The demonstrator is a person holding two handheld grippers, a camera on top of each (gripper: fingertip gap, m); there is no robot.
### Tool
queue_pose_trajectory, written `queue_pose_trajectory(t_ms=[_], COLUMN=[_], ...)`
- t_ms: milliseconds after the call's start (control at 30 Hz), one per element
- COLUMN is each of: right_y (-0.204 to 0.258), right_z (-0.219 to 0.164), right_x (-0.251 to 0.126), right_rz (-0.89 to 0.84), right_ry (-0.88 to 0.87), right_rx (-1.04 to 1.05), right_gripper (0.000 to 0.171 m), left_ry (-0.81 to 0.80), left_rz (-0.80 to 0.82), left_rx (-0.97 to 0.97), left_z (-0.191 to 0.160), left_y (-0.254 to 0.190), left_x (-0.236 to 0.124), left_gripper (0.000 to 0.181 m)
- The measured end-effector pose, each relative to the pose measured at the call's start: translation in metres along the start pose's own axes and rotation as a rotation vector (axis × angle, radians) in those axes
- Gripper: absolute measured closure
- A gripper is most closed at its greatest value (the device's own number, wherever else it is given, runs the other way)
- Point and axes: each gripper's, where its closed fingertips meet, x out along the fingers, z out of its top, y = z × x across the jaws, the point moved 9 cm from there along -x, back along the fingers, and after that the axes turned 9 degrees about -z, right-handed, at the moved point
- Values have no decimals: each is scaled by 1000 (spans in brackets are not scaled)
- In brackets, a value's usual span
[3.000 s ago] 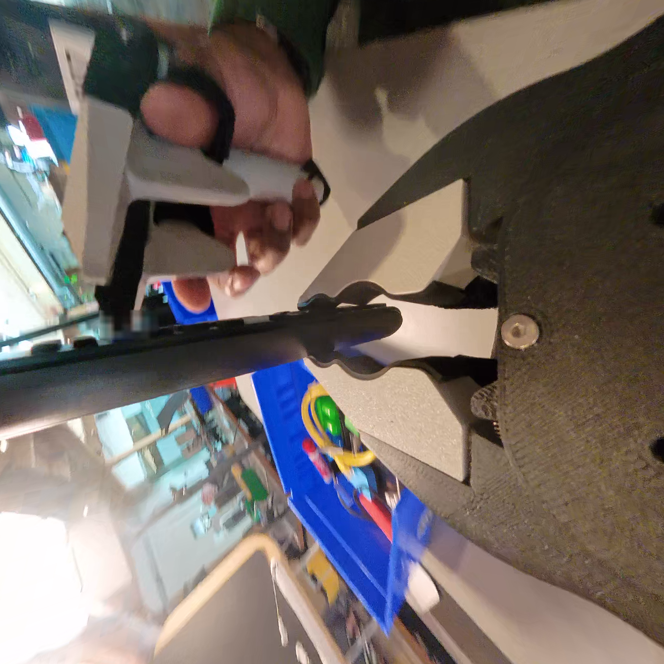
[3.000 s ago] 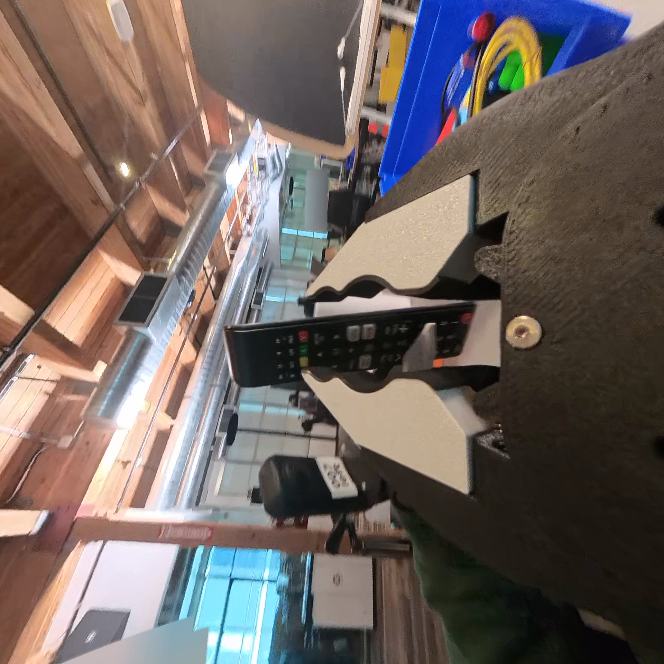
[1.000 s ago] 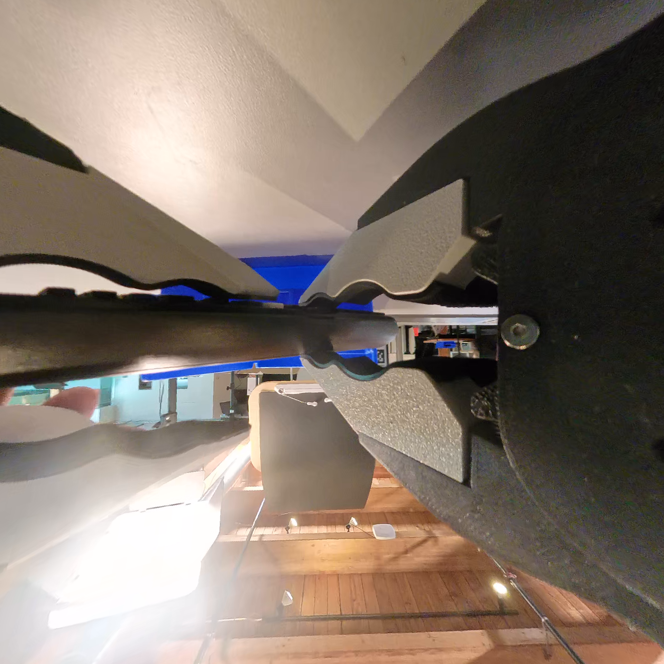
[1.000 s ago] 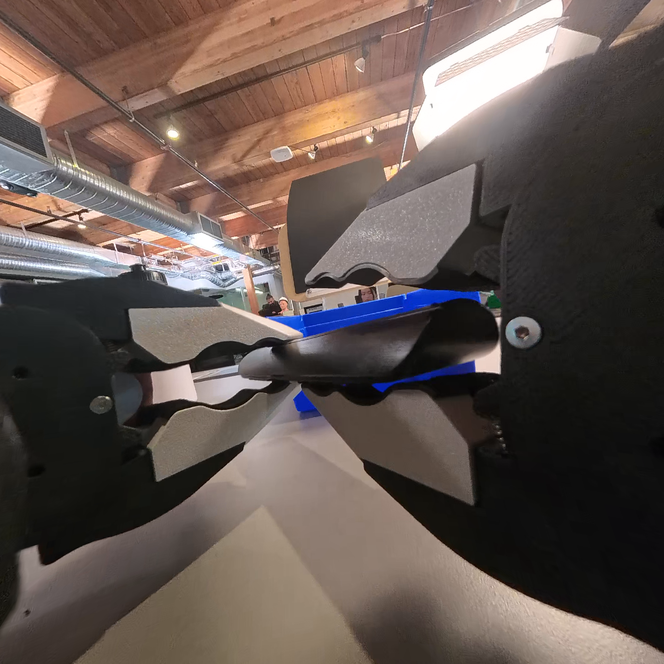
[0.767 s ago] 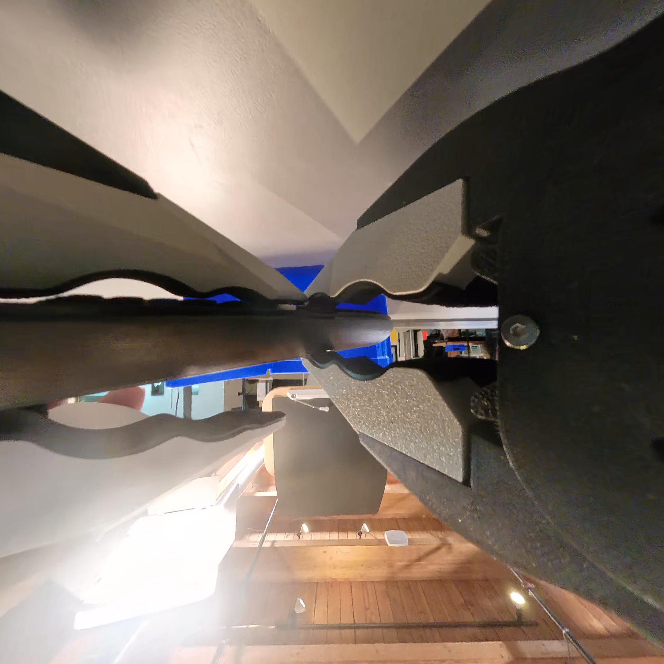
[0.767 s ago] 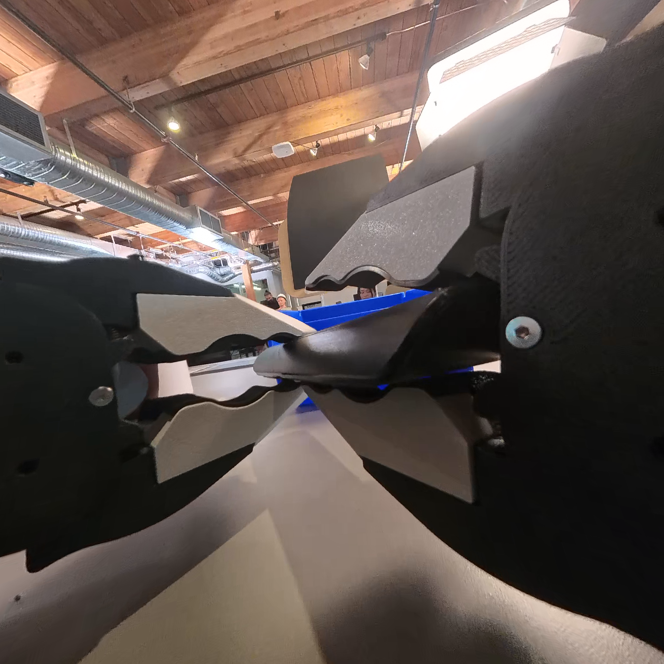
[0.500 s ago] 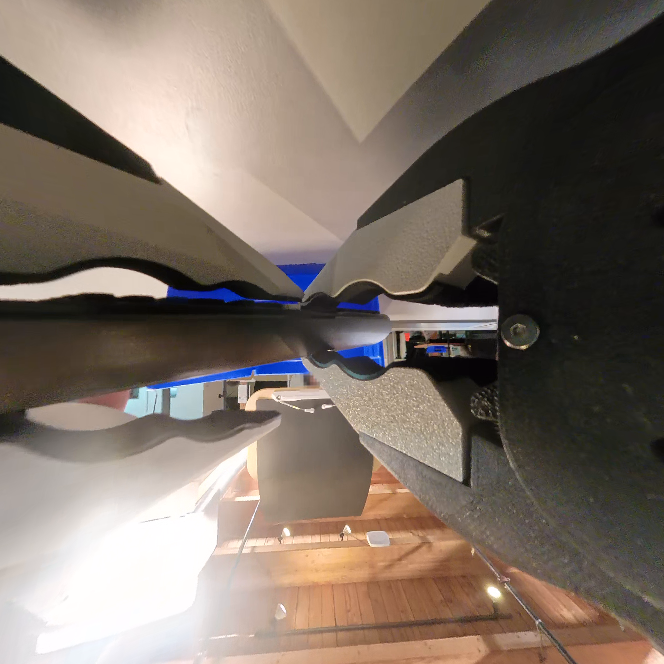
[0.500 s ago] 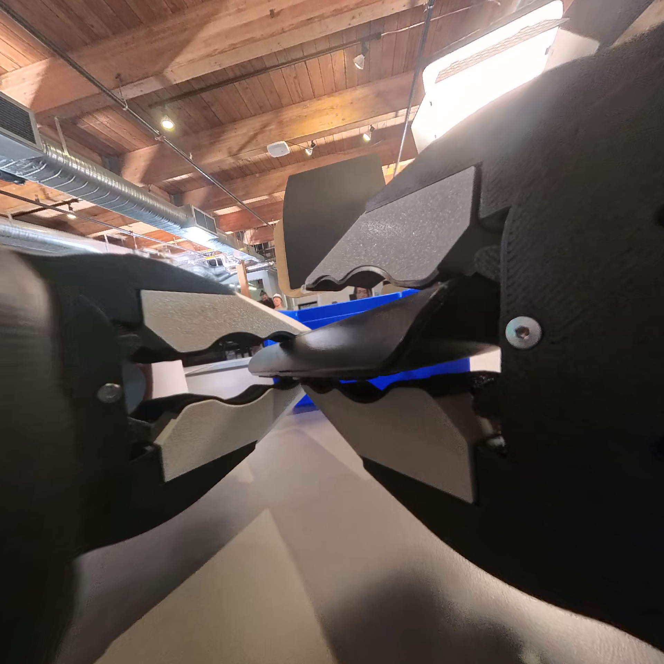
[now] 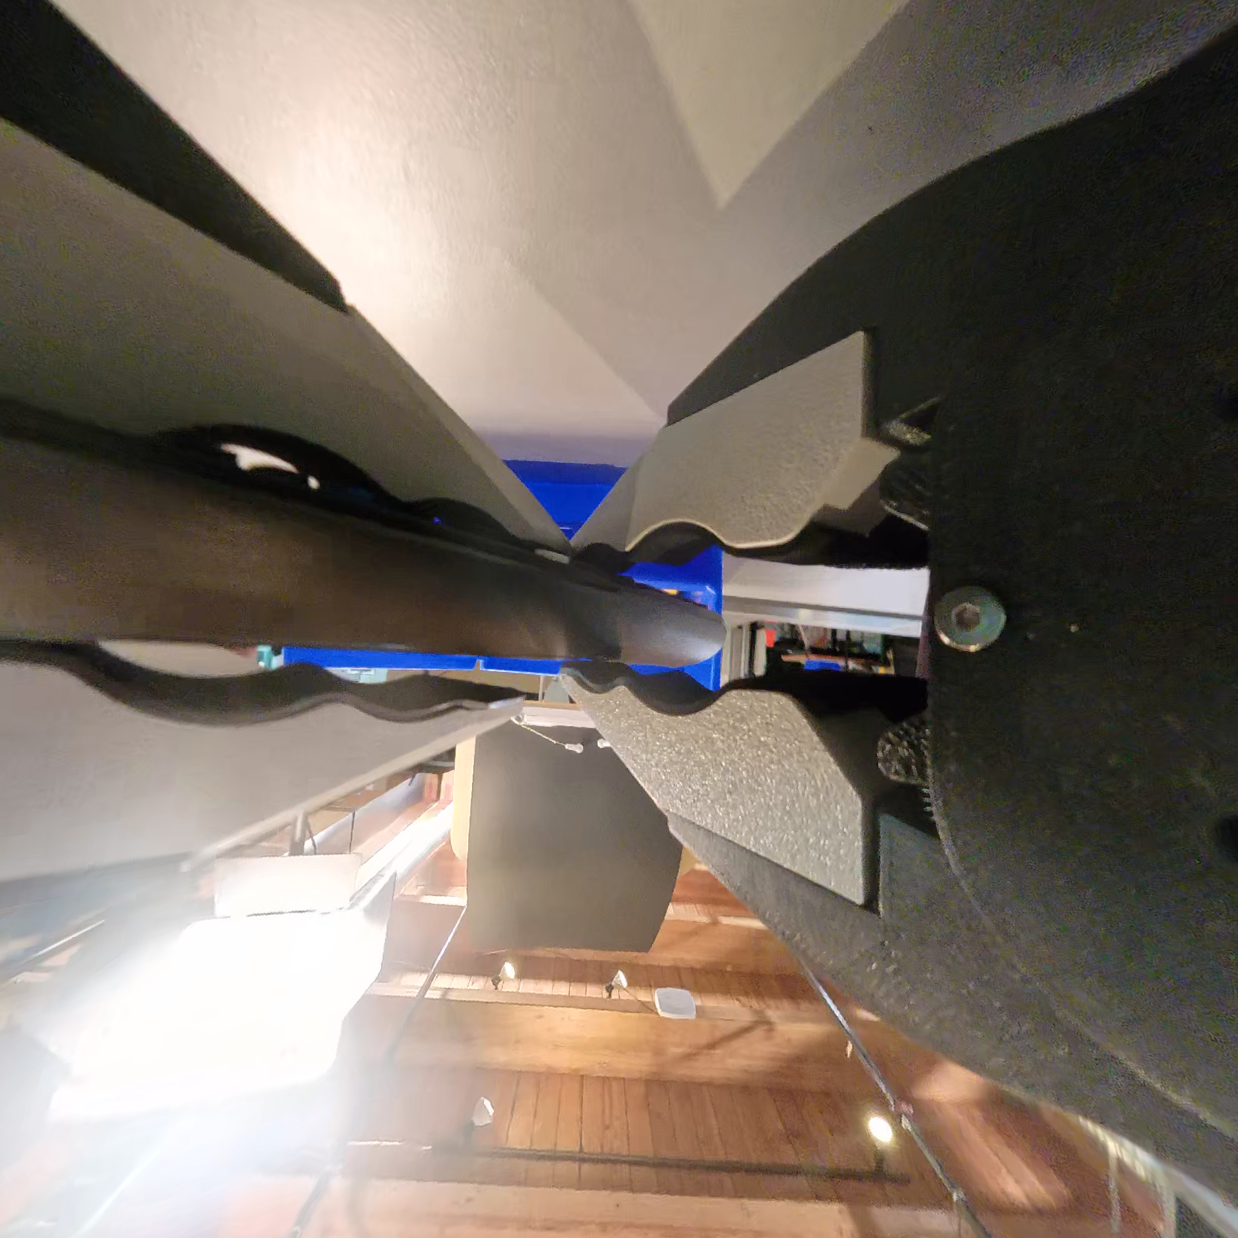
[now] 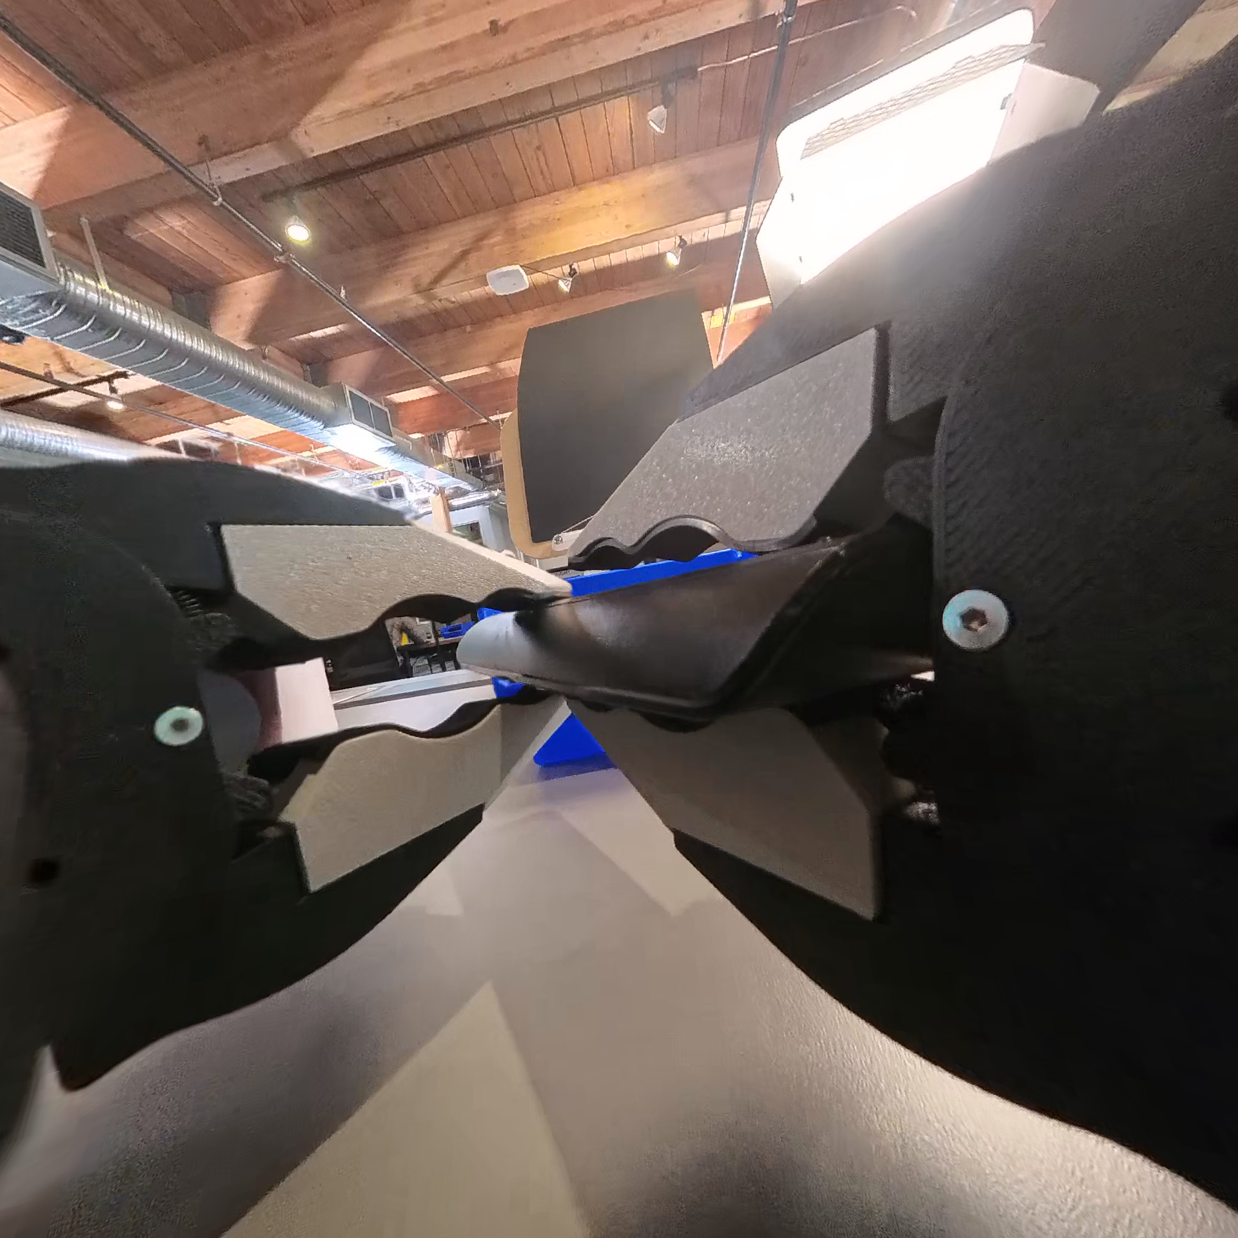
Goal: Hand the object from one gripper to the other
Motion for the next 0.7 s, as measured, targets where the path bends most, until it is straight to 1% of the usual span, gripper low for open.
queue_pose_trajectory(t_ms=[133, 200, 233, 333, 400, 533, 700], right_y=[-9, -18, -23, -37, -44, -55, -70], right_z=[1, 0, -1, -6, -7, -4, -7], right_x=[-2, -4, -5, -9, -12, -19, -28], right_rz=[-28, -47, -48, -12, 25, 105, 201], right_ry=[-27, -53, -69, -120, -160, -272, -406], right_rx=[87, 205, 281, 512, 630, 823, 1047], right_gripper=[136, 137, 137, 136, 136, 138, 137], left_ry=[-73, -117, -157, -307, -399, -507, -729], left_rz=[10, 20, 20, -19, -51, -136, -149], left_rx=[-185, -302, -369, -543, -608, -645, -738], left_z=[-10, -15, -17, -19, -18, -19, -28], left_y=[11, 20, 24, 35, 38, 39, 50], left_x=[-3, -8, -11, -20, -26, -35, -55], left_gripper=[147, 141, 142, 134, 132, 131, 123])
